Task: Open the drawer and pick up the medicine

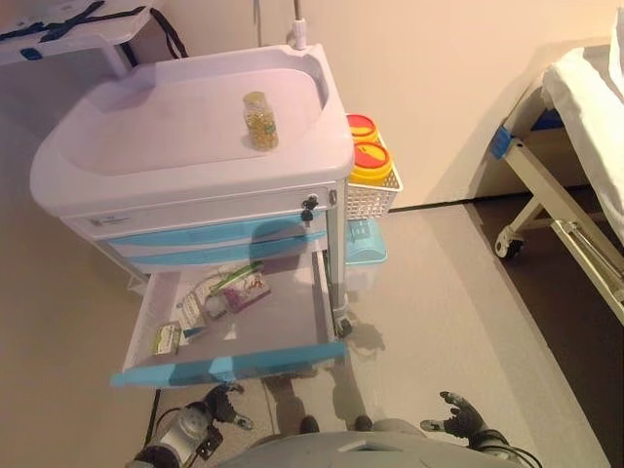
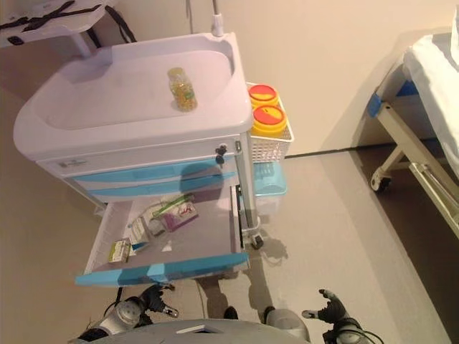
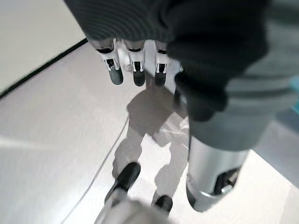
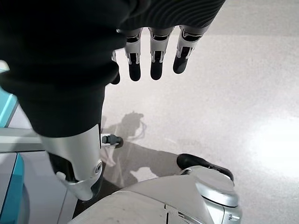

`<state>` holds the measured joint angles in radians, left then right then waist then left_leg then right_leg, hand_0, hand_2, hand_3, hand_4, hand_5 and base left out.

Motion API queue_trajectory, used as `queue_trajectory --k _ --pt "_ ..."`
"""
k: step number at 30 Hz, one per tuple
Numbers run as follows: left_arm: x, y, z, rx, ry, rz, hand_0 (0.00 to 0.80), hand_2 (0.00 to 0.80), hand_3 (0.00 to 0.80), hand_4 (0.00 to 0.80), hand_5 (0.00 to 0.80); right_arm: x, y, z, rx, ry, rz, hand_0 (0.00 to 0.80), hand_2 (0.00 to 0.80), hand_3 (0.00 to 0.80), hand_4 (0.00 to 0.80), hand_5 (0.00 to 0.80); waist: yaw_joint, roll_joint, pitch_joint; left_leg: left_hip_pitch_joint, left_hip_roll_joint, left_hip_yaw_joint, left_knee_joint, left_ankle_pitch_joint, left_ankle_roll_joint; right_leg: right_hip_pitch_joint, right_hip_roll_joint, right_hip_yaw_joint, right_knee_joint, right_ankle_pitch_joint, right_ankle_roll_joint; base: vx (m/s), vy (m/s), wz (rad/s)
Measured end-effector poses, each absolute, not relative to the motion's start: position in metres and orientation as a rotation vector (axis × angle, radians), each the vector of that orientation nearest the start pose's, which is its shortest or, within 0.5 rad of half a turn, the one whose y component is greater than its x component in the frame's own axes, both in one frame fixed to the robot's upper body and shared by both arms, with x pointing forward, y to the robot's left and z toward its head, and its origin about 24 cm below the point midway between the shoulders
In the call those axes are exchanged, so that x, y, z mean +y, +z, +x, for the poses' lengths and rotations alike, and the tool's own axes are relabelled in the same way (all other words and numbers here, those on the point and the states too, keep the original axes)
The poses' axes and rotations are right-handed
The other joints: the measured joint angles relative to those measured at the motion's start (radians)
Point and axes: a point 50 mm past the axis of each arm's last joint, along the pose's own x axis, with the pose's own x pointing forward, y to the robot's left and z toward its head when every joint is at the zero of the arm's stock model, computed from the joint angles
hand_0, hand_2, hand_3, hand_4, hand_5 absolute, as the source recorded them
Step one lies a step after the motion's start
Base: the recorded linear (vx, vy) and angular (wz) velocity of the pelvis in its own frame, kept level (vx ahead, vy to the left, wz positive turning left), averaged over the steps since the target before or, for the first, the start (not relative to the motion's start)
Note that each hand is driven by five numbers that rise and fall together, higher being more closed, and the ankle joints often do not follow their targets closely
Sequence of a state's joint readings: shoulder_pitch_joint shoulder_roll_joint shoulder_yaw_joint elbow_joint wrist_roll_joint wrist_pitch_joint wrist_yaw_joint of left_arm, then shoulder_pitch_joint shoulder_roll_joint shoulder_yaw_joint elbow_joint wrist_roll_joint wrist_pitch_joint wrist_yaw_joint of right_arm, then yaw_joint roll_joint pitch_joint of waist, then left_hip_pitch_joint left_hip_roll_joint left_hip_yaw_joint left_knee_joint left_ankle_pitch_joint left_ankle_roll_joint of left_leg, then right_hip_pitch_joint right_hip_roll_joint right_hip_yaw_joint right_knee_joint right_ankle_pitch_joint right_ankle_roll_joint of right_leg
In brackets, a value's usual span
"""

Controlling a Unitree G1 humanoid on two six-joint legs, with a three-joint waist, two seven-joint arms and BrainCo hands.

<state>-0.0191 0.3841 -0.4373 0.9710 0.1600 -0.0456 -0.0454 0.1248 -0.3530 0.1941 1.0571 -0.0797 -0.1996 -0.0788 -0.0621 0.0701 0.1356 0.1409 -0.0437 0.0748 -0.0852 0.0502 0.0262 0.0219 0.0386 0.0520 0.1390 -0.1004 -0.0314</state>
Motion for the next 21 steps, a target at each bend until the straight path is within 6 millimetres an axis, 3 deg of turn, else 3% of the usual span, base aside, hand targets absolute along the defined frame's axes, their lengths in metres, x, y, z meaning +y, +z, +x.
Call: queue_trajectory --k 4,9,12,18,21 --pt "0.24 -0.12 0.162 0.88 -0.339 0.748 0.0 0.0 0.0 0.0 0.0 -0.265 -0.139 0.092 0.985 0.02 -0.51 0.0 0.0 0.0 0.0 0.0 -0.001 0.003 0.015 -0.002 0.001 0.0 0.008 -0.002 -0.002 -0.022 0.005 0.01 0.041 -0.017 -0.007 0.079 0.042 -0.1" --pt "0.249 -0.093 0.201 0.737 -0.283 0.836 0.0 0.0 0.0 0.0 0.0 -0.268 -0.129 0.113 0.914 0.124 -0.6 0.0 0.0 0.0 0.0 0.0 -0.002 0.002 0.077 -0.052 -0.001 -0.003 0.06 -0.006 -0.004 -0.095 0.005 0.026 0.106 -0.026 -0.011 0.008 0.065 -0.21" --pt "0.254 -0.071 0.228 0.638 -0.215 0.88 0.0 0.0 0.0 0.0 0.0 -0.268 -0.124 0.128 0.873 0.164 -0.634 0.0 0.0 0.0 0.0 0.0 0.001 -0.013 0.126 -0.112 -0.01 -0.029 0.118 -0.016 -0.011 -0.164 0.004 0.041 0.169 -0.032 -0.013 -0.168 0.037 -0.22" --pt "0.26 0.003 0.288 0.328 -0.031 0.91 0.0 0.0 0.0 0.0 0.0 -0.267 -0.093 0.188 0.687 0.196 -0.724 0.0 0.0 0.0 0.0 0.0 0.016 -0.063 0.261 -0.416 -0.039 -0.056 0.432 -0.116 -0.02 -0.434 0.009 0.062 0.372 -0.042 -0.009 -0.222 -0.001 -0.21" --pt "0.26 0.035 0.304 0.221 0.014 0.915 0.0 0.0 0.0 0.0 0.0 -0.267 -0.076 0.208 0.597 0.185 -0.74 0.0 0.0 0.0 0.0 0.0 0.041 -0.067 0.301 -0.569 -0.061 -0.118 0.591 -0.184 -0.03 -0.559 0.009 0.043 0.447 -0.045 -0.014 -0.112 0.023 -0.41"
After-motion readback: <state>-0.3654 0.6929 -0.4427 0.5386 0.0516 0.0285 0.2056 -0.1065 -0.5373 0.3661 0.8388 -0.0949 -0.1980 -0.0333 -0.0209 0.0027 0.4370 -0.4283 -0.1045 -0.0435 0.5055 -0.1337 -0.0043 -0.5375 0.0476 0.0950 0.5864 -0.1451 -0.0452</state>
